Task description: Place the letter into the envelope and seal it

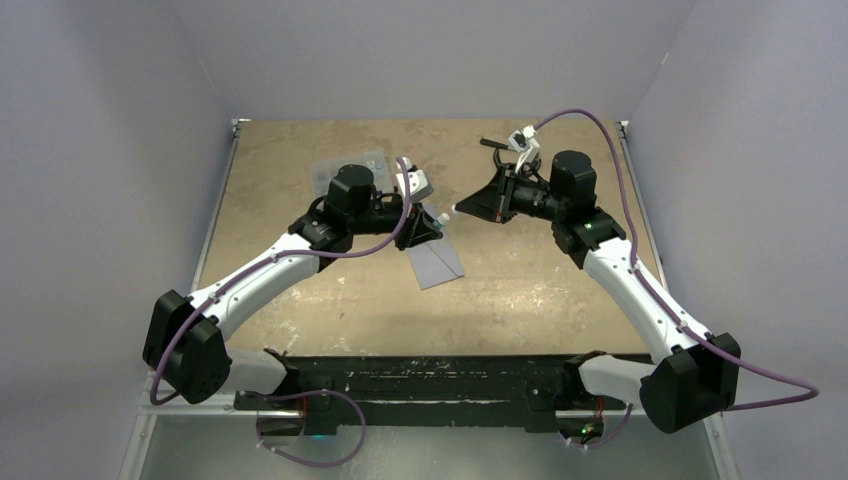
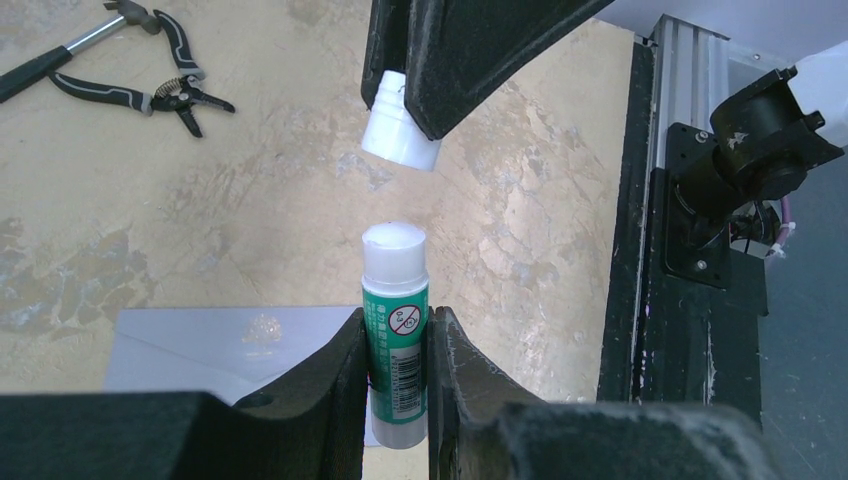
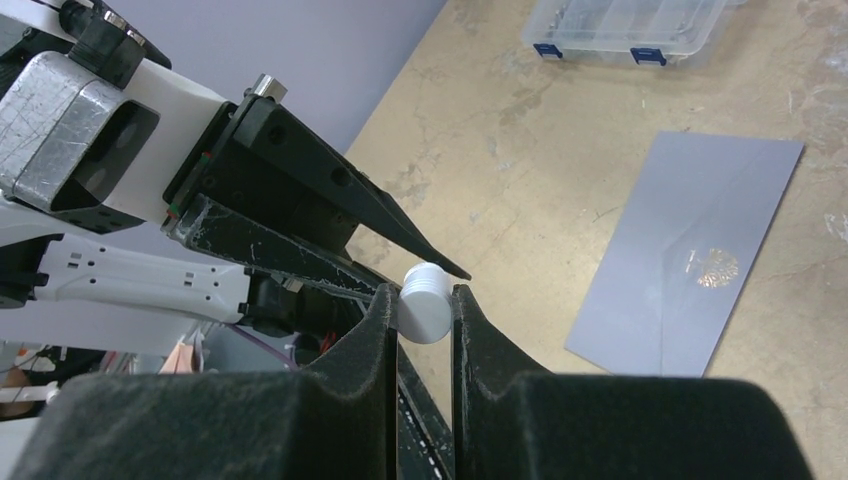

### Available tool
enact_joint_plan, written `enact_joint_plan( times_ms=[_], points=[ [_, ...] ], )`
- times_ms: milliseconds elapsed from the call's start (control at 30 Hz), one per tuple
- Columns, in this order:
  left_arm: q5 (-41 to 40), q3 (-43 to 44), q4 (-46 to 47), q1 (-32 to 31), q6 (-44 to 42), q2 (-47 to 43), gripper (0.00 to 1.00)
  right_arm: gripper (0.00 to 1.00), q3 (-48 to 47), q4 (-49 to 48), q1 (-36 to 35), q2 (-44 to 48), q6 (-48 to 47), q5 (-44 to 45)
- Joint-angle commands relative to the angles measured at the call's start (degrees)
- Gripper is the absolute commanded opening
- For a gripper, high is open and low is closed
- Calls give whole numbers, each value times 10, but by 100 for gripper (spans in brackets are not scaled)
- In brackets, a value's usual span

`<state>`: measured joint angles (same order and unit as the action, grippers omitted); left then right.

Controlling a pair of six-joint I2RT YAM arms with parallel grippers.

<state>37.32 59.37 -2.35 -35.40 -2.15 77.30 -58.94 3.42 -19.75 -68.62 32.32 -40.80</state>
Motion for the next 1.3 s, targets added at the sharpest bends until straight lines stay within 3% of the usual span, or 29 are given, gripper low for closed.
enact_joint_plan(
  times_ms=[0, 233, 900, 1133, 1267],
  points=[
    [9, 7, 42, -2, 4, -18, 0, 9, -8, -13, 0, 3, -1, -20],
    [24, 4, 64, -2, 17, -20, 0, 9, 32, -106, 0, 11, 73, -37],
    [58, -14, 128, -2, 75, -23, 0, 9, 52, -153, -1, 6, 113, -59],
    [65, 19, 27, -2, -14, -12, 0, 9, 37, -113, -2, -11, 56, -93],
    [76, 76, -94, -2, -80, 1, 0, 9, 16, -39, -5, -21, -16, -94]
  ],
)
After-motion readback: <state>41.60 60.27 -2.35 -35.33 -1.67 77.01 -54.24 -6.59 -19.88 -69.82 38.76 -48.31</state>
